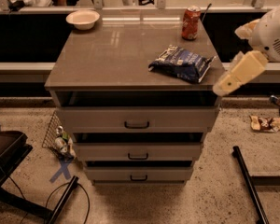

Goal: Move blue chip bag near paper bowl

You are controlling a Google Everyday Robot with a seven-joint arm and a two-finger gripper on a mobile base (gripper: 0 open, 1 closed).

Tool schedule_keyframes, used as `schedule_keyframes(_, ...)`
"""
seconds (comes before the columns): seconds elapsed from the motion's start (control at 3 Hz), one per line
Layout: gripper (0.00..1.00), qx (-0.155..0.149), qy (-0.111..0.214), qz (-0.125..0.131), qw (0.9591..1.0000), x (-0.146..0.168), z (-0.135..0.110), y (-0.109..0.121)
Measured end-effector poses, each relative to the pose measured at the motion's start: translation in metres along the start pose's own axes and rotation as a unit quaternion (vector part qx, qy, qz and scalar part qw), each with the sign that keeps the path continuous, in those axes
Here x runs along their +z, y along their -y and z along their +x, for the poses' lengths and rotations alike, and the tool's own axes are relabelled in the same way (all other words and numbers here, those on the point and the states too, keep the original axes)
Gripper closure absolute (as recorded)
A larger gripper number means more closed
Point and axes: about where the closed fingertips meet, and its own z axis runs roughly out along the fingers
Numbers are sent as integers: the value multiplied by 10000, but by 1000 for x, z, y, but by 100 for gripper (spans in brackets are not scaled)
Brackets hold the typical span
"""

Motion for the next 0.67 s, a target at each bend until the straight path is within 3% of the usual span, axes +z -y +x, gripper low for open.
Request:
schedule_keyframes(0.33,0,431,1084,584,9915,36,-25,72)
schedule_keyframes(0.67,0,551,1465,912,9835,59,-41,115)
